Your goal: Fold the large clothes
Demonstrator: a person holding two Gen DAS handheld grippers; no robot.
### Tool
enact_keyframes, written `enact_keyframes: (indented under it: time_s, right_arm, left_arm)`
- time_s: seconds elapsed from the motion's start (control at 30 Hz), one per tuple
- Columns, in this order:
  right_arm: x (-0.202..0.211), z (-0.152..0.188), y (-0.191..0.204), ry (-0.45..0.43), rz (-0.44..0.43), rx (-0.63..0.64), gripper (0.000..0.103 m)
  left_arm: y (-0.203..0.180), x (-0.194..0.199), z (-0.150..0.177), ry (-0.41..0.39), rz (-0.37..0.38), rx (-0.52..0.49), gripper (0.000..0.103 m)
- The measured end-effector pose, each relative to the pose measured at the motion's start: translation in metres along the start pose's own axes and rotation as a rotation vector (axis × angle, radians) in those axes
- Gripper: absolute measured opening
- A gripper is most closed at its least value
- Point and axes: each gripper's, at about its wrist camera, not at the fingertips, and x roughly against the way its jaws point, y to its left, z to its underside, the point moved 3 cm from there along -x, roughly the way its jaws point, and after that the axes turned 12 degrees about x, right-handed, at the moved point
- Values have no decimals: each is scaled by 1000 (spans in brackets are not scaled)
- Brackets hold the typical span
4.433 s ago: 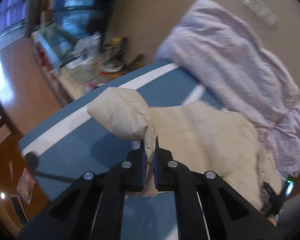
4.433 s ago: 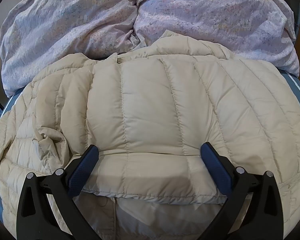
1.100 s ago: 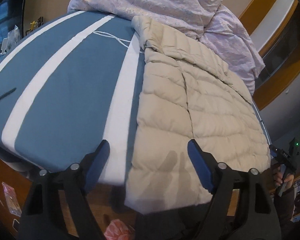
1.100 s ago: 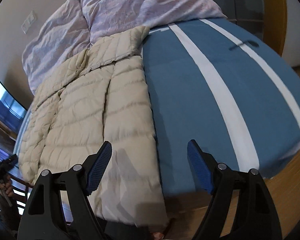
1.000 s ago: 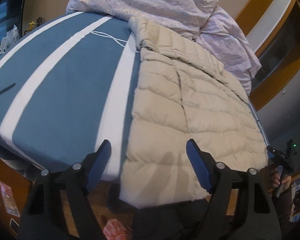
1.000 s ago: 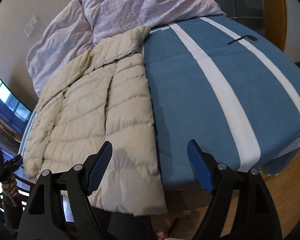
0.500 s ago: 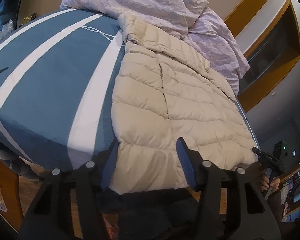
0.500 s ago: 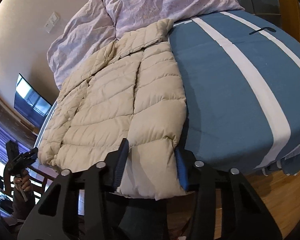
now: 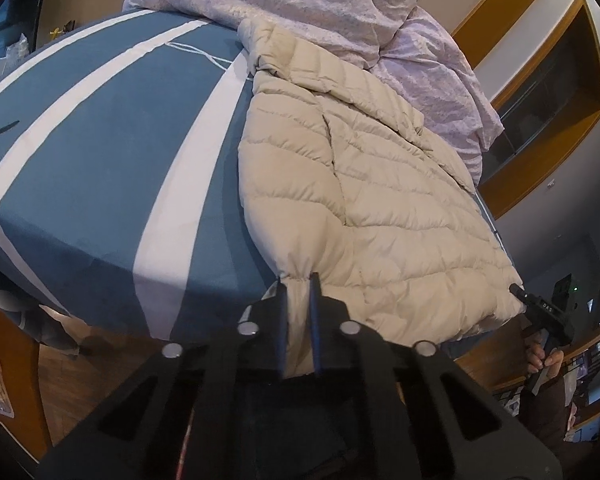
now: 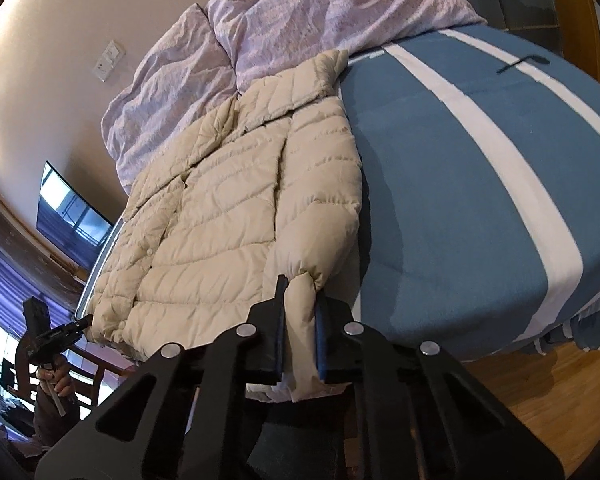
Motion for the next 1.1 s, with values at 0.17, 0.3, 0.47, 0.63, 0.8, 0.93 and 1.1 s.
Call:
enact_keyframes:
  time_s: [0.17,0.3,0.47,0.63,0.8,0.93,1.1]
  right_arm:
    - [3,-16,3,-28,24,2,10]
    - [4,-37,4,-56,44,0,10]
    - [0,-72,13,-89,83,26,10]
    - [-10,-112,21,-115,131,58,10]
    - [-29,-153,22,-137,172,68,10]
    - [-49,-181,18,-143,204,72,10]
    - [-79,-212,8,-142,242,64,10]
  left_arm:
    - [-10,10,-9,-41,-8,-39,4]
    - [-17,23,-28,-98,-13,-48,3]
    - [-31,29,-58,-156,-37,-53,3]
    - [-48,27,-92,-207,-77,-65,3]
    - [-64,18,-134,-253,-114,-67,3]
    - [-74,5,-163,-273,-141,-73,3]
    - [-86,-17,-206,-291,-170,-80,3]
